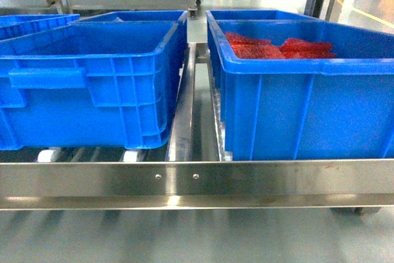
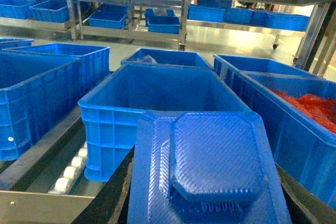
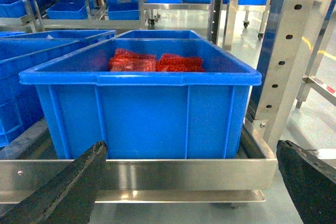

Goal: Pick blue part to blue bin on bottom shelf

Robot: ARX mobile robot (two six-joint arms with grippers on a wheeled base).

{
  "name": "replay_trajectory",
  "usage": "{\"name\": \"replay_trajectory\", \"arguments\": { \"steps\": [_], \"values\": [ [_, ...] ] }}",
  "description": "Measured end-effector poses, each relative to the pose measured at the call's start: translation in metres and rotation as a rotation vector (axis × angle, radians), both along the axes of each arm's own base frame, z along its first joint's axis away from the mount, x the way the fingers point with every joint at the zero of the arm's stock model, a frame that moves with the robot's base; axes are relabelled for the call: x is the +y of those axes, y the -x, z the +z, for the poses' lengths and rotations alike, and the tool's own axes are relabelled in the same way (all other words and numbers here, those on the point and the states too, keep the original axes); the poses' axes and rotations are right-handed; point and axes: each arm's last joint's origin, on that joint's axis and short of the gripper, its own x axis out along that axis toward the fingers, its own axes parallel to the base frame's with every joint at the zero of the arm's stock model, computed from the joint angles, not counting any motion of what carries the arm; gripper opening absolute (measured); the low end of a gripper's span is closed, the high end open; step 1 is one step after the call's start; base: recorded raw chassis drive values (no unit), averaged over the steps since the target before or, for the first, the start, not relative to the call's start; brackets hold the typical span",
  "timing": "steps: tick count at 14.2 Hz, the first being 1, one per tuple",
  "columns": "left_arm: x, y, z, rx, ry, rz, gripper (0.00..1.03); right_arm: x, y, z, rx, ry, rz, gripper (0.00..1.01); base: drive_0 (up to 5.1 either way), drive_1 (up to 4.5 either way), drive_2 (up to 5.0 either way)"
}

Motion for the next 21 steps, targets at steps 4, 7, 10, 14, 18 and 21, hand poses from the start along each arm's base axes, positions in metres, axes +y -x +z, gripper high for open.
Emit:
{"name": "replay_trajectory", "arguments": {
  "steps": [4,7,10,14,18,21],
  "values": [
    [0.0,-0.0001,-0.0002,0.002,-0.001,0.0,0.44,0.0,0.0,0.0001,-0.002,0.0,0.001,0.98,0.1,4.35,-4.2],
    [0.0,0.0,0.0,0.0,0.0,0.0,0.44,0.0,0.0,-0.0003,0.003,0.0,0.0,0.98,0.0,4.31,-4.3],
    [-0.0001,-0.0001,-0.0001,0.001,0.0,-0.002,0.44,0.0,0.0,0.0,0.0,0.0,0.0,0.98,0.1,4.13,-4.0],
    [-0.0002,-0.0004,-0.0003,0.003,-0.001,-0.001,0.44,0.0,0.0,-0.0001,0.002,0.0,0.0,0.98,0.0,0.35,-0.3],
    [-0.0002,-0.0004,-0.0003,0.003,-0.001,-0.001,0.44,0.0,0.0,-0.0001,0.001,0.0,0.0,0.98,0.0,0.0,0.0],
    [-0.0002,-0.0004,-0.0003,0.003,-0.001,-0.001,0.44,0.0,0.0,-0.0001,0.001,0.0,0.0,0.98,0.0,0.0,0.0]
  ]
}}
